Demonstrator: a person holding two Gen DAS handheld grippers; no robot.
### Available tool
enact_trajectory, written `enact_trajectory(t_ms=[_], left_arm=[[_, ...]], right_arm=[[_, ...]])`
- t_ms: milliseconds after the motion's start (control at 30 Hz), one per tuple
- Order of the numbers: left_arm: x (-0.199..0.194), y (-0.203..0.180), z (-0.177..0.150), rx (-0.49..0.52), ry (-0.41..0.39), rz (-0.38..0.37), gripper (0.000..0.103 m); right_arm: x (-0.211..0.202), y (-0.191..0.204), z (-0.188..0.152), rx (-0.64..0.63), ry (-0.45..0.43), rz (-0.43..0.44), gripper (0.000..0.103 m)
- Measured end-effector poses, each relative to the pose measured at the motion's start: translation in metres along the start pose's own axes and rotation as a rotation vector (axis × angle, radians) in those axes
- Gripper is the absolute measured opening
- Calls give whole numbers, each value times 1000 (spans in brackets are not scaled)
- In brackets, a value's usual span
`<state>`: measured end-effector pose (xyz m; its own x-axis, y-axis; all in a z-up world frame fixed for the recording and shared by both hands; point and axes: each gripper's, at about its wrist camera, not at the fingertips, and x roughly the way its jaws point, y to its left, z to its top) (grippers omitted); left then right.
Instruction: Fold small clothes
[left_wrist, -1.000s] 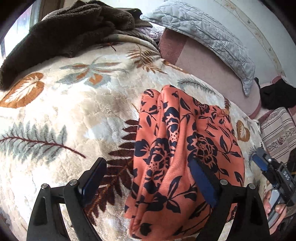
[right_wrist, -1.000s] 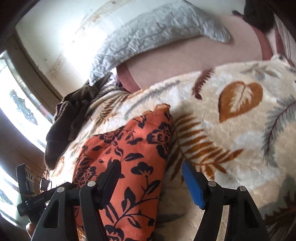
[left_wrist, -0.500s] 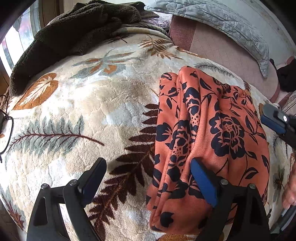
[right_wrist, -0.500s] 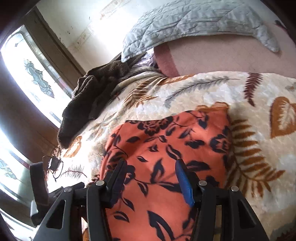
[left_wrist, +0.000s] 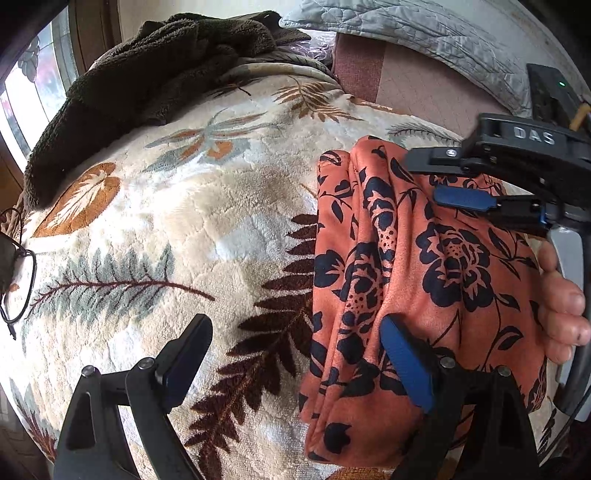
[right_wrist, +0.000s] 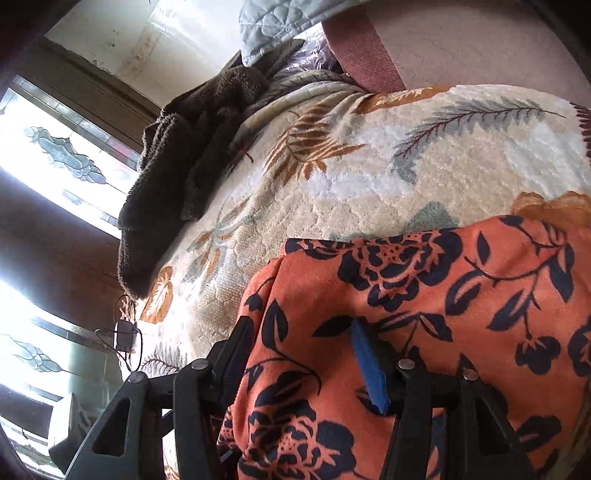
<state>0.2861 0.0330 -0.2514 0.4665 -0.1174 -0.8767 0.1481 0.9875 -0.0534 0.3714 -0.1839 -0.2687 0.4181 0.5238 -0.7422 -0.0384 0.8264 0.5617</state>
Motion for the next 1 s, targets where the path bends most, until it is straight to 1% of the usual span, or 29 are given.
enact_trajectory(t_ms=[100, 233, 400, 467, 533, 600, 633, 667, 733, 800, 833, 867, 900, 933, 1000], left_arm=[[-2, -3, -1, 8, -8, 17, 92], [-7, -7, -2, 17, -22, 36, 92], [-16, -11, -5, 34, -44, 62, 92], [-20, -13, -6, 47, -59, 76, 92], [-22, -16, -9, 66, -76, 100, 92], [-19, -22, -13, 103, -88, 147, 93], [-16, -26, -15, 130, -86, 178, 93], [-13, -30, -16, 156, -87, 200, 93], [-17, -31, -17, 178, -109, 212, 93], [-25, -27, -16, 176, -119, 183, 93], [-29, -22, -15, 160, -118, 148, 93], [-32, -15, -14, 135, -111, 100, 93], [-33, -9, -12, 105, -102, 45, 93], [-34, -2, -9, 74, -91, -18, 93], [-33, 8, -7, 27, -62, -140, 93]], right_arm=[[-36, -7, -19, 4, -48, 29, 59], [-85, -16, -56, -17, -99, 5, 59], [-128, -28, -108, -11, -109, 0, 59], [-134, -32, -125, 1, -97, 0, 59], [-132, -35, -140, 13, -73, 7, 59], [-118, -43, -153, 26, -25, -20, 59], [-112, -47, -157, 28, -17, -34, 58], [-111, -49, -159, 27, -26, -31, 58], [-115, -48, -158, 41, -35, -24, 58], [-128, -48, -157, 49, -74, -6, 58], [-136, -49, -158, 51, -104, -7, 61], [-143, -53, -159, 63, -132, -9, 64], [-149, -61, -160, 91, -156, -3, 70], [-153, -70, -160, 127, -172, 11, 71], [-156, -90, -160, 210, -179, 20, 71]])
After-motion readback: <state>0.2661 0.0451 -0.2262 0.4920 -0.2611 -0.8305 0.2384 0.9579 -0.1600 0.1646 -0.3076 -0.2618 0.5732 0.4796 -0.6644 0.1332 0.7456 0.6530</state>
